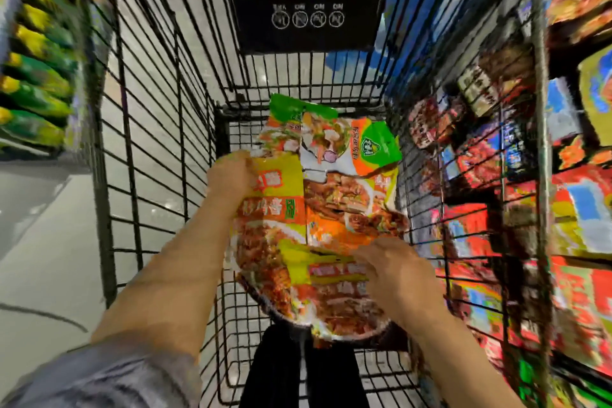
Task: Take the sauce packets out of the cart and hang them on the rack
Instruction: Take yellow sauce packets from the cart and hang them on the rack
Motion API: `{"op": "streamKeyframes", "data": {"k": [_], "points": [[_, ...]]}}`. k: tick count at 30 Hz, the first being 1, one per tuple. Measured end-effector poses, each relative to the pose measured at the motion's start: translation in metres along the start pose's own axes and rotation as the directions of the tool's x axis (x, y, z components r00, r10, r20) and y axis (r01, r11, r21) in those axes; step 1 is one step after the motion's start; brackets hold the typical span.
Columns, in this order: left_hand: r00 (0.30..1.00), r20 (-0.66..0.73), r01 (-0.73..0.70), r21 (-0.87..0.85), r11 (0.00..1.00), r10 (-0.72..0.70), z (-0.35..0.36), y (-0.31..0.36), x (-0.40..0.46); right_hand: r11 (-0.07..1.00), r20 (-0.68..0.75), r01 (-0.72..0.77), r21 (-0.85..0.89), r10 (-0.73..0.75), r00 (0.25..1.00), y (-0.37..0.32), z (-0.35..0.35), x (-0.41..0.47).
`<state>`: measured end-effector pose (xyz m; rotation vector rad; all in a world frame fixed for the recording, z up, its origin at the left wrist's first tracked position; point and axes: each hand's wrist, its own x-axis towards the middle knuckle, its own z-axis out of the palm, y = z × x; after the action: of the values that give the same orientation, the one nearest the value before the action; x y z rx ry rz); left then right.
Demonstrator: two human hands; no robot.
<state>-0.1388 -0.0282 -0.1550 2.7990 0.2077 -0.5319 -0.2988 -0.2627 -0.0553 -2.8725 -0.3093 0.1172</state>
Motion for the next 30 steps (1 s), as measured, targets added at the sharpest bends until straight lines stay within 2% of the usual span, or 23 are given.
{"op": "streamKeyframes", "data": {"k": [3,6,9,12,15,20,24,30], "points": [[0.999,0.038,0.022,-0.067,0.997,-0.020,0.012,-0.006,0.030,0.998,0.026,-0.036,0.059,0.035,0.999,0.011,0.018,0.010],[0.989,0.136,-0.043,-0.114,0.993,0.058,0.026,-0.019,0.060,0.987,0.114,-0.103,0.126,0.088,0.990,0.022,0.034,0.017],[0.963,0.249,-0.065,-0.148,0.987,0.101,0.040,-0.030,0.076,0.991,0.121,-0.062,0.118,0.047,0.992,0.030,0.040,0.027],[0.937,0.316,-0.068,-0.257,0.964,0.150,0.048,-0.036,0.080,0.992,0.119,-0.043,0.117,0.029,0.992,0.035,0.043,0.035],[0.928,0.344,-0.086,-0.172,0.981,0.142,0.051,-0.040,0.080,0.996,0.098,-0.014,0.087,0.005,0.995,0.036,0.046,0.039],[0.925,0.363,-0.102,-0.043,0.994,0.111,0.057,-0.051,0.082,0.990,0.143,-0.048,0.130,0.029,0.989,0.036,0.045,0.040],[0.906,0.397,-0.194,0.088,0.977,0.144,0.056,-0.048,0.087,0.991,0.155,-0.039,0.127,0.019,0.988,0.035,0.045,0.039],[0.925,0.295,-0.323,0.277,0.905,0.240,0.051,-0.040,0.073,0.992,0.148,-0.044,0.119,0.026,0.989,0.032,0.045,0.033]]}}
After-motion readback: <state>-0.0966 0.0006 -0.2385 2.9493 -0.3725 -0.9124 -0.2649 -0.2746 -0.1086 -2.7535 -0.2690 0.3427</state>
